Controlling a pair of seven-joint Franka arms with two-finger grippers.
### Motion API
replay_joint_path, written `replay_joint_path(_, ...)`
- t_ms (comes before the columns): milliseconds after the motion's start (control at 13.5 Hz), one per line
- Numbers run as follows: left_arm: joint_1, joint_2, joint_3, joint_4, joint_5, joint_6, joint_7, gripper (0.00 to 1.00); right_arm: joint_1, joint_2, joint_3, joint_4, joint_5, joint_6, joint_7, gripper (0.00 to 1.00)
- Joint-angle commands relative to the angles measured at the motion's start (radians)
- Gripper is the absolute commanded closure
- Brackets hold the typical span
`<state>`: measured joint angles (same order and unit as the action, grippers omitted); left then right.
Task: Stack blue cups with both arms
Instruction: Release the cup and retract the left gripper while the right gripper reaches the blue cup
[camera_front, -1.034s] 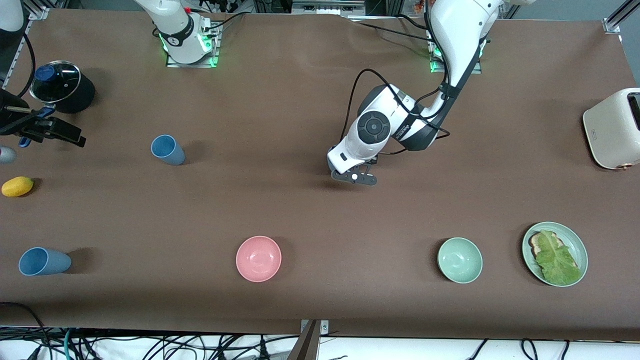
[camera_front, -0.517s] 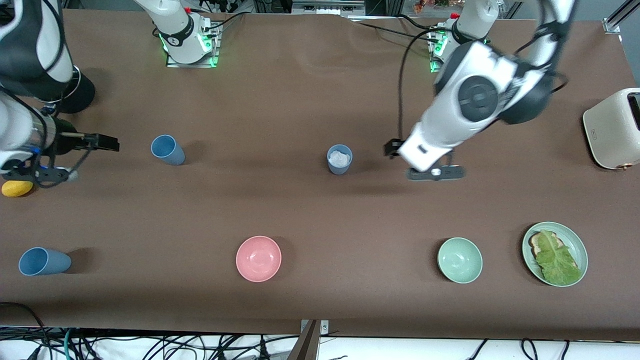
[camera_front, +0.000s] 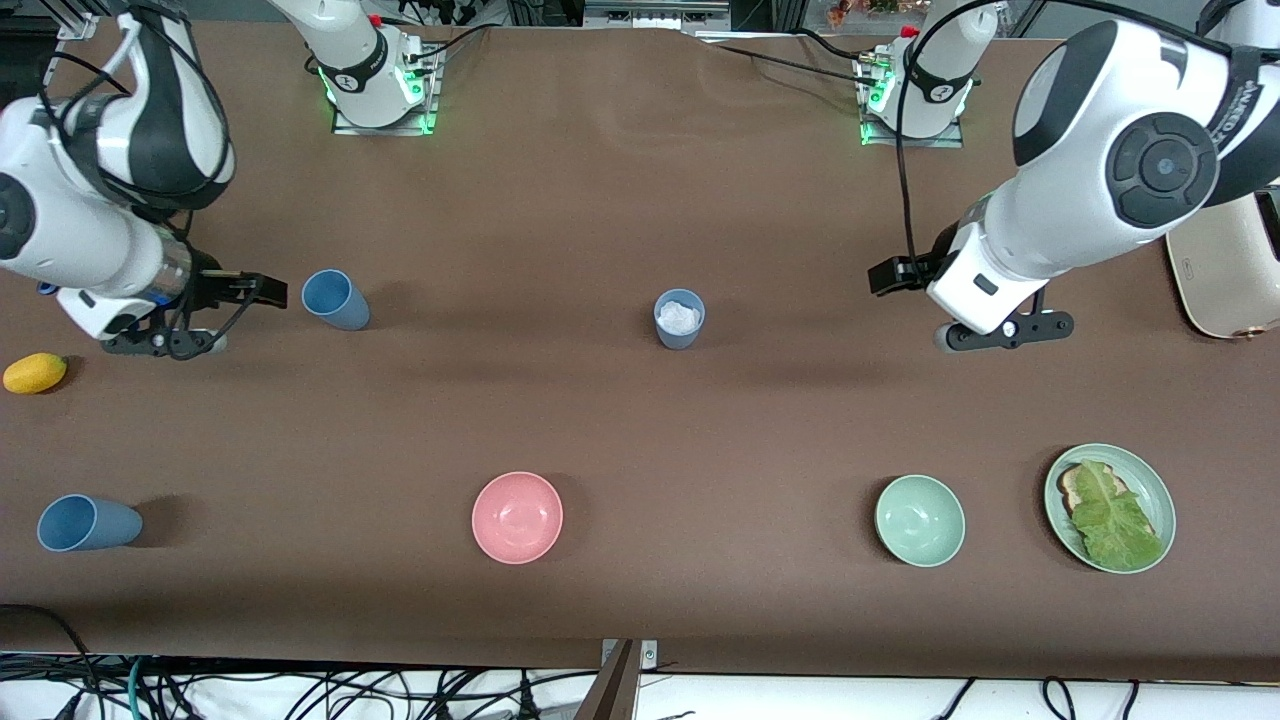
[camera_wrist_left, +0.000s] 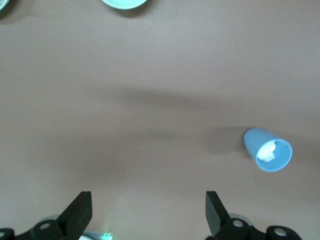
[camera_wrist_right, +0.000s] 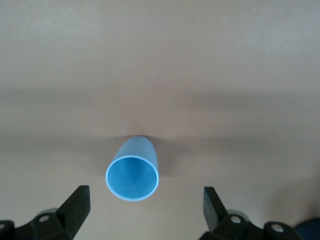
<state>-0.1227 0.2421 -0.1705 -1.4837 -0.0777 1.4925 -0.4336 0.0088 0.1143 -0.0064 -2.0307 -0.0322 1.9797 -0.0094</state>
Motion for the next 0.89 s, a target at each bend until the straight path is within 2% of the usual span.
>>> replay_joint_path(0, 0.035, -0.094, 0.005, -0.022, -0.01, -0.063, 0.122, 0.0, -0.001, -0.047, -0.001, -0.158, -0.023, 0.164, -0.056, 0.0)
replay_joint_path(148, 0.079, -0.168, 0.041, -0.055, -0.005, -0.058, 0.264, 0.0, -0.001, -0.027, -0.004, -0.2, -0.023, 0.243, -0.078, 0.0)
replay_joint_path(295, 0.116, -0.195, 0.087, -0.075, -0.005, -0.049, 0.375, 0.0, -0.001, 0.005, -0.007, -0.203, -0.025, 0.274, -0.116, 0.0)
replay_joint_path(443, 0.126, -0.282, 0.117, -0.205, 0.024, 0.05, 0.414, 0.0, -0.004, 0.031, -0.01, -0.203, -0.026, 0.297, -0.156, 0.0)
replay_joint_path(517, 0.123, -0.29, 0.12, -0.227, 0.063, 0.09, 0.418, 0.0, -0.006, 0.047, -0.012, -0.206, -0.028, 0.309, -0.159, 0.0)
replay_joint_path(664, 0.106, -0.287, 0.118, -0.219, 0.195, 0.129, 0.453, 0.0, -0.006, 0.061, -0.012, -0.218, -0.037, 0.33, -0.161, 0.0)
replay_joint_path(738, 0.091, -0.287, 0.118, -0.215, 0.228, 0.129, 0.463, 0.0, -0.006, 0.067, -0.012, -0.221, -0.038, 0.33, -0.162, 0.0)
replay_joint_path(812, 0.092, -0.282, 0.131, -0.202, 0.213, 0.12, 0.461, 0.0, -0.006, 0.071, -0.012, -0.223, -0.038, 0.33, -0.175, 0.0)
